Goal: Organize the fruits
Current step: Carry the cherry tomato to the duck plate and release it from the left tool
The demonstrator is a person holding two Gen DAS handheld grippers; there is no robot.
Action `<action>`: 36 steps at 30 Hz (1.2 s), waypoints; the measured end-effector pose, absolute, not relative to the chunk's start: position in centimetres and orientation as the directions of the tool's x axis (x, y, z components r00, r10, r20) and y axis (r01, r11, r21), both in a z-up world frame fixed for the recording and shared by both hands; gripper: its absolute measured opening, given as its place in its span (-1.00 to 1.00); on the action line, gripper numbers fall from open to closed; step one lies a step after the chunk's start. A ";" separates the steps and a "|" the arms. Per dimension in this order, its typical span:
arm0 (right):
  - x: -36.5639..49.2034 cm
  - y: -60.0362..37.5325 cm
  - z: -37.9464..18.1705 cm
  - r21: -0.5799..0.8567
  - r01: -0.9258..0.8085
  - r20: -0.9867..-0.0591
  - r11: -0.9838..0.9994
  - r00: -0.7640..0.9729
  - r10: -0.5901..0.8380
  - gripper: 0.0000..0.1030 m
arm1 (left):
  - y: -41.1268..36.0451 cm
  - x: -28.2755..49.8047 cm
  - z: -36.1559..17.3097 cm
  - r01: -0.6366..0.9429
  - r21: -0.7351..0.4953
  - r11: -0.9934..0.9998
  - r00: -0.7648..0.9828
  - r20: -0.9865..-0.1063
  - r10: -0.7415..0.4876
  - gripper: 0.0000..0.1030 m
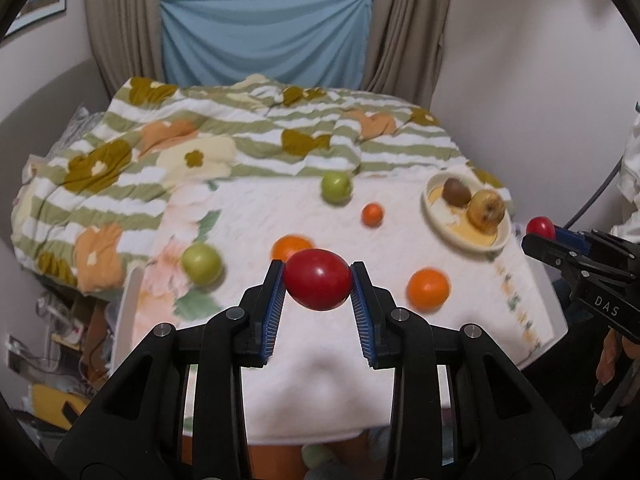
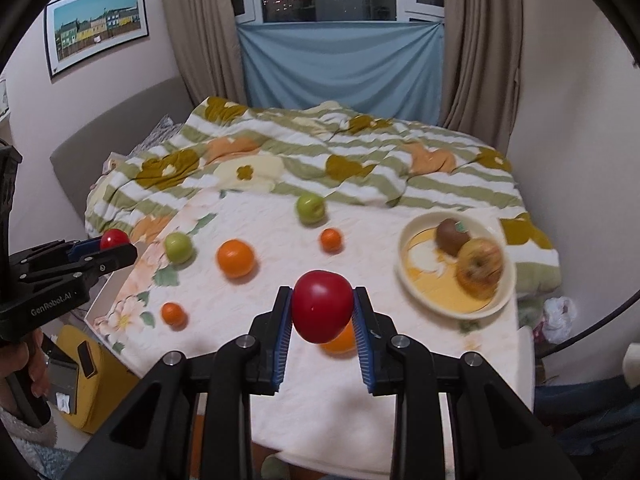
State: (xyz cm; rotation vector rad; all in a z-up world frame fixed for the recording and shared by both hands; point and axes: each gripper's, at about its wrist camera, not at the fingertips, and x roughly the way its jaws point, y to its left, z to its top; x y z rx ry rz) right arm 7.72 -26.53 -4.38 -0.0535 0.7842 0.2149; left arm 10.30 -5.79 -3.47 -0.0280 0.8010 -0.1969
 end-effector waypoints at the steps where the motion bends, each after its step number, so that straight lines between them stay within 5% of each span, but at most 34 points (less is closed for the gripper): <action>1: 8.1 -27.3 -4.2 0.031 -0.212 -0.703 0.977 0.690 0.172 -0.47 | -6.5 10.7 -3.3 0.167 -0.101 0.981 0.682 -0.706 -0.189 -0.23; 17: 16.0 -40.2 -4.0 0.024 -0.219 -0.704 0.975 0.689 0.172 -0.47 | -22.0 19.4 -3.1 0.227 -0.136 0.964 0.658 -0.708 -0.255 -0.23; 36: 24.5 -48.0 -7.8 0.069 -0.098 -0.760 0.993 0.639 0.116 -0.47 | -32.1 30.2 -11.2 0.365 -0.143 0.920 0.446 -0.841 -0.308 -0.23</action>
